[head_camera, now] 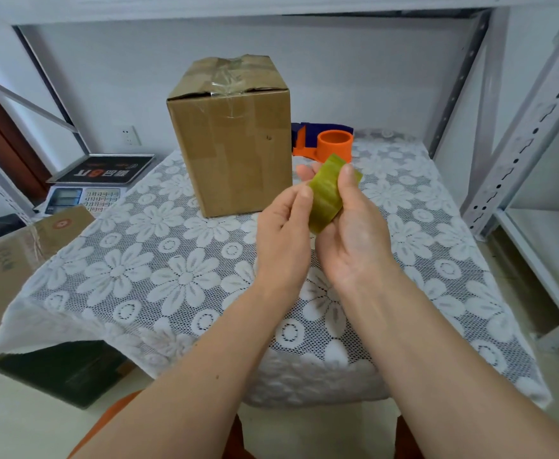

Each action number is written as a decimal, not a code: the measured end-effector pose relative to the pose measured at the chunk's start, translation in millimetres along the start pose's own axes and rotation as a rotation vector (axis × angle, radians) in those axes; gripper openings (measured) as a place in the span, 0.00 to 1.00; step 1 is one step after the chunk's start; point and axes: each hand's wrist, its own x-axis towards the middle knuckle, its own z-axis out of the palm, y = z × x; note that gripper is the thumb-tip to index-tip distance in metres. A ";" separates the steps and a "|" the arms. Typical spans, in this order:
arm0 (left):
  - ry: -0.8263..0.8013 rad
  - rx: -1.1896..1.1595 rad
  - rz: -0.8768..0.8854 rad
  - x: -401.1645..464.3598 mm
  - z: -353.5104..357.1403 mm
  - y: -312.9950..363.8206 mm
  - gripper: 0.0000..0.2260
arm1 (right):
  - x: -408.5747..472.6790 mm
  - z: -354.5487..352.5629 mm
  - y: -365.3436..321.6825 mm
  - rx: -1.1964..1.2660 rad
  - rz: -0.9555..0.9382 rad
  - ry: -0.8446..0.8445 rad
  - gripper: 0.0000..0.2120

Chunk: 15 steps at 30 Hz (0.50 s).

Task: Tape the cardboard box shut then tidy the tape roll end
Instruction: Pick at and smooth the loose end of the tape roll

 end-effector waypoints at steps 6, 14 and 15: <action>-0.151 -0.071 -0.084 2.3 -5.1 1.9 0.13 | 2.3 -3.7 -7.0 -0.048 0.007 -0.005 0.18; -0.087 -0.209 -0.176 6.4 -7.0 0.8 0.11 | -0.1 -2.8 -5.5 -0.150 -0.004 -0.038 0.18; -0.081 -0.222 -0.182 6.8 -7.0 0.3 0.11 | -0.3 -2.5 -5.2 -0.164 -0.011 -0.036 0.19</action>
